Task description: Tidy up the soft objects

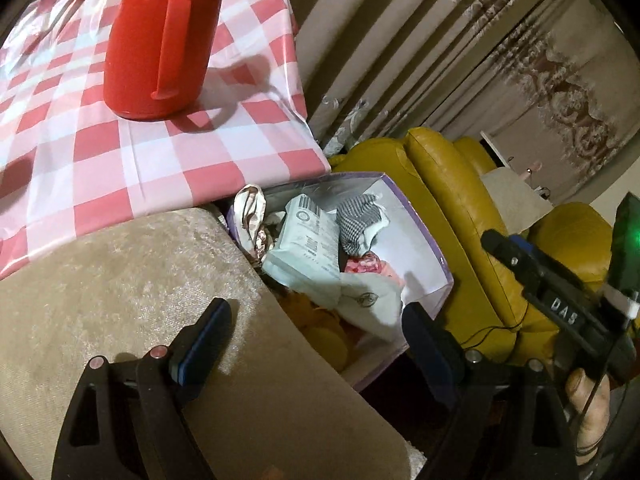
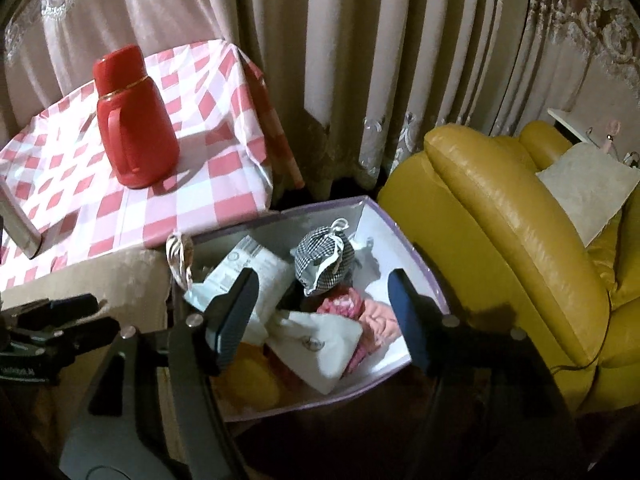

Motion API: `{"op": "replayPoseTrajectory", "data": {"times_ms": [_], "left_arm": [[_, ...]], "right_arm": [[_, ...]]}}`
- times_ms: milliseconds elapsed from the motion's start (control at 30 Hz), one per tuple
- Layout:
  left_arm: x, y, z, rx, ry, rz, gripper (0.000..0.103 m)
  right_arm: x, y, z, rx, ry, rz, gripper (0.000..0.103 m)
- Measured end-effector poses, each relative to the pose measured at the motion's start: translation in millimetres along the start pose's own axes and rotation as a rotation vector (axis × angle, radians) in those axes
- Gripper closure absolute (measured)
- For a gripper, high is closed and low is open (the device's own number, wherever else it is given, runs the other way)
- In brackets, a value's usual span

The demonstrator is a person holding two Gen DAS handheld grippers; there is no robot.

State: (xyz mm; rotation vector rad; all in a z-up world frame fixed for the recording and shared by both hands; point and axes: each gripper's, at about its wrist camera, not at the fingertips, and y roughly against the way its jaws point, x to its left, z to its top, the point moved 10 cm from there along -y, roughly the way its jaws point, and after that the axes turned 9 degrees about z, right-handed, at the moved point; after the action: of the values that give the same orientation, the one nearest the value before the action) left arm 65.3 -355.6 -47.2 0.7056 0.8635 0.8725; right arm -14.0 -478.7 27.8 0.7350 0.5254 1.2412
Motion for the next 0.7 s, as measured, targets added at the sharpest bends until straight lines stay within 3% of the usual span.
{"op": "replayPoseTrajectory", "data": {"times_ms": [700], "left_arm": [[2.8, -2.5, -0.2, 0.004, 0.016, 0.008, 0.014]], "right_arm": [[-3.6, -6.6, -6.9, 0.023, -0.011, 0.009, 0.031]]}}
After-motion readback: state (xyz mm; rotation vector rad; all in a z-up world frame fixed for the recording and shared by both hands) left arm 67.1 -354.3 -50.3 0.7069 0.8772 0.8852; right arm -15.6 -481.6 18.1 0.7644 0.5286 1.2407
